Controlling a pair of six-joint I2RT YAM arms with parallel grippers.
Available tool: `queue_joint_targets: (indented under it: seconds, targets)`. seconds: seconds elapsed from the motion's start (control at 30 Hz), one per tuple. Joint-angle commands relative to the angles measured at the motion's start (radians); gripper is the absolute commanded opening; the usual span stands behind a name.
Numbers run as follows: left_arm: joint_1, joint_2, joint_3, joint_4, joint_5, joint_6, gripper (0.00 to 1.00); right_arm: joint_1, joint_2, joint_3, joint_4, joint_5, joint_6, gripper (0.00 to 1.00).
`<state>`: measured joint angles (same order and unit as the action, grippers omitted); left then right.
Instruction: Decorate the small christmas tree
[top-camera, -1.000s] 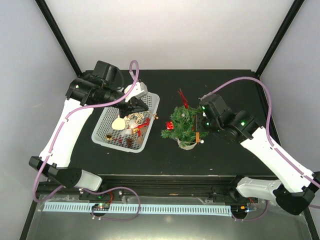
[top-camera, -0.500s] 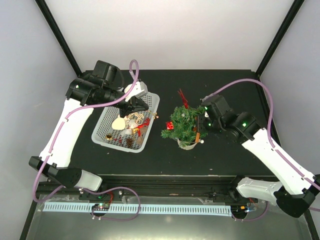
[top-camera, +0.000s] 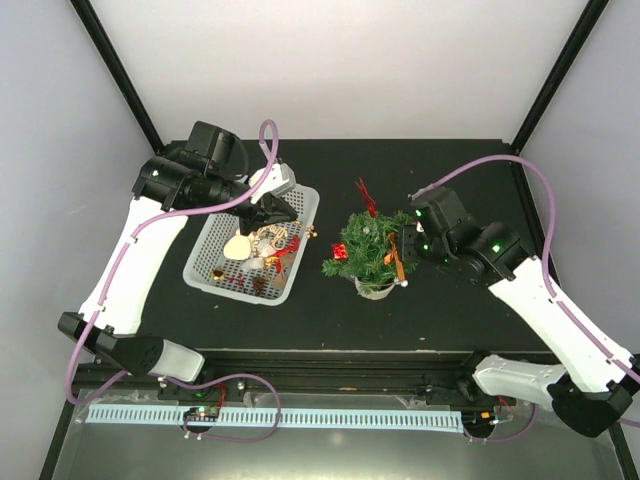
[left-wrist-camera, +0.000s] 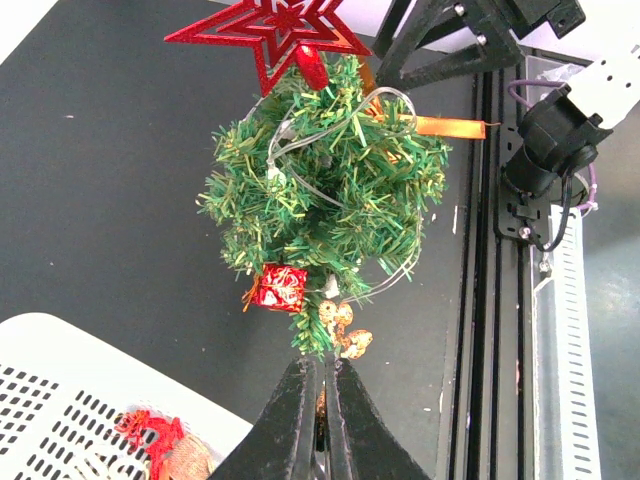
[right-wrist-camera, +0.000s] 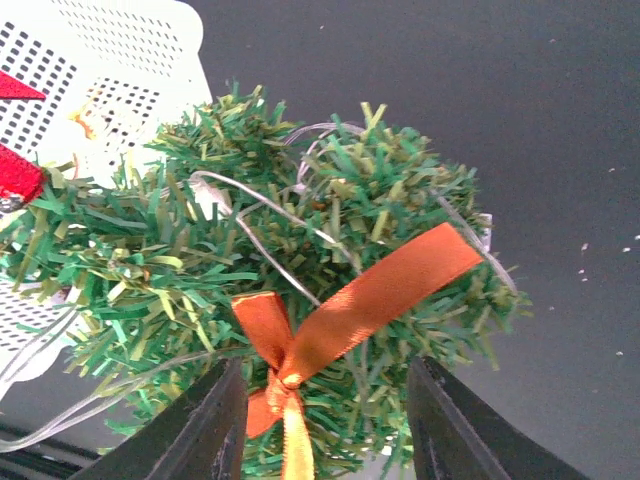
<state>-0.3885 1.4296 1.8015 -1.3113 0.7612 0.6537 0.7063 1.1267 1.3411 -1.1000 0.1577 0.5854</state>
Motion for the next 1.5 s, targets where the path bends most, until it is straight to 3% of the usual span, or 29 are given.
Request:
queue_joint_targets:
  seconds: [0.0,0.1,0.17,0.5,1.03,1.47]
  targets:
    - [-0.01,0.014,0.0,0.016,0.0,0.003,0.01,-0.012,-0.032,0.042,-0.053,0.063,0.005,0.39]
    - [-0.009,0.016,-0.001,0.018,-0.001,0.003,0.02,-0.012,-0.043,0.047,-0.05,0.041,0.009,0.09]
    - [-0.01,0.017,-0.001,0.021,-0.001,0.001,0.02,-0.012,-0.043,0.047,-0.04,-0.005,0.004,0.01]
    - [-0.009,0.022,-0.002,0.02,-0.006,0.003,0.02,-0.013,-0.004,-0.023,-0.008,-0.205,-0.028,0.01]
    - [-0.009,0.023,-0.025,0.034,-0.019,0.007,0.02,-0.013,0.009,-0.039,-0.03,-0.126,-0.025,0.01]
    - [-0.045,0.088,-0.022,0.109,-0.005,-0.025,0.02,-0.013,-0.026,0.188,-0.072,-0.051,-0.01,0.03]
